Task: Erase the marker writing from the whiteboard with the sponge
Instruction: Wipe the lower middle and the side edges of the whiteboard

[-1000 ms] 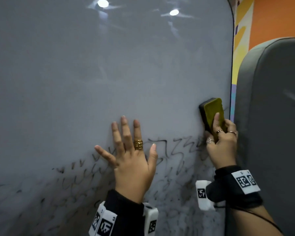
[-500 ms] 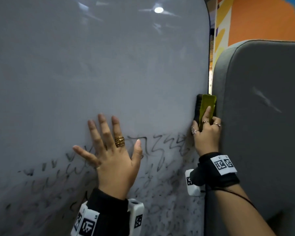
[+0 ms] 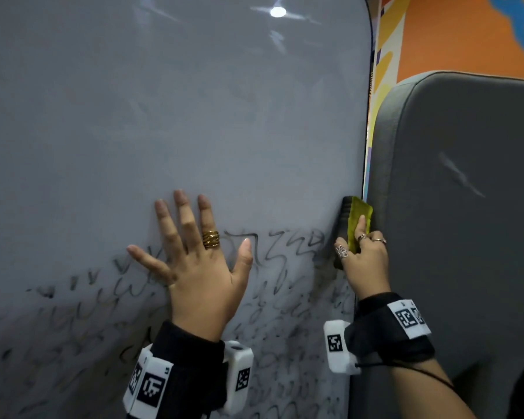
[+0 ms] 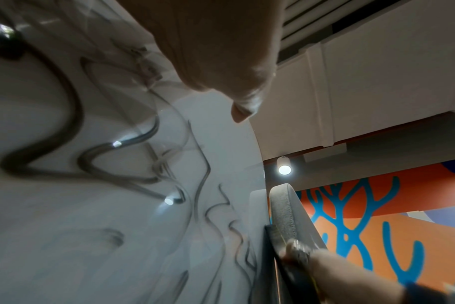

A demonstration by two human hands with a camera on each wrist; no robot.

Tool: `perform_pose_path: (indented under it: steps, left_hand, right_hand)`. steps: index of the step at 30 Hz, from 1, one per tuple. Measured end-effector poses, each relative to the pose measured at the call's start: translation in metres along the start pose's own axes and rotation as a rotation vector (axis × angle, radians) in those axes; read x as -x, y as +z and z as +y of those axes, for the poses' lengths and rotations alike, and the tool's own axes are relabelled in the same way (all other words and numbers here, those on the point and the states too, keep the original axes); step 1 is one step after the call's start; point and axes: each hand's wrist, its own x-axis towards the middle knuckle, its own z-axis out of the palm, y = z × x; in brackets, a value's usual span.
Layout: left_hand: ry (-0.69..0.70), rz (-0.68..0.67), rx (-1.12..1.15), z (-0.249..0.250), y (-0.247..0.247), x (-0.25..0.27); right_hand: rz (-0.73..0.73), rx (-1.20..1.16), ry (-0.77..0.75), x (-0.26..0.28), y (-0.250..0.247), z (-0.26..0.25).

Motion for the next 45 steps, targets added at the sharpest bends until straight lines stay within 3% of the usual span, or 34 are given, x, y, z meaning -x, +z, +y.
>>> perform_pose_path:
  steps: [6,15,24,29,33,39,45]
  left_hand:
    - [0.025,-0.014,0.009,-0.006,-0.004,0.002]
    - [0.077,-0.064,-0.016,-0.020,-0.012,0.002]
    - [0.182,-0.106,-0.116,-0.047,-0.032,0.011]
    - [0.201,0.004,-0.120,-0.087,-0.057,0.021]
    - [0.133,-0.007,-0.069,-0.135,-0.077,0.013]
    - [0.291,-0.058,-0.018,-0.168,-0.080,0.001]
    - [0.383,-0.089,-0.024,-0.176,-0.085,0.005]
  right_hand:
    - [-0.045,-0.023,0.016,-0.023,-0.017,-0.017]
    - [-0.115,-0.082,0.077,0.033,0.001,-0.014]
    - [-0.113,-0.100,0.193,0.049,0.009,-0.047]
    - [-0.086,-0.147,0.249,0.063,0.019,-0.073]
    - [-0.054,-0.174,0.271,0.084,0.039,-0.106]
    - [0.000,-0.207,0.299,0.121,0.063,-0.157]
    - [-0.032,-0.153,0.223,0.164,0.077,-0.205]
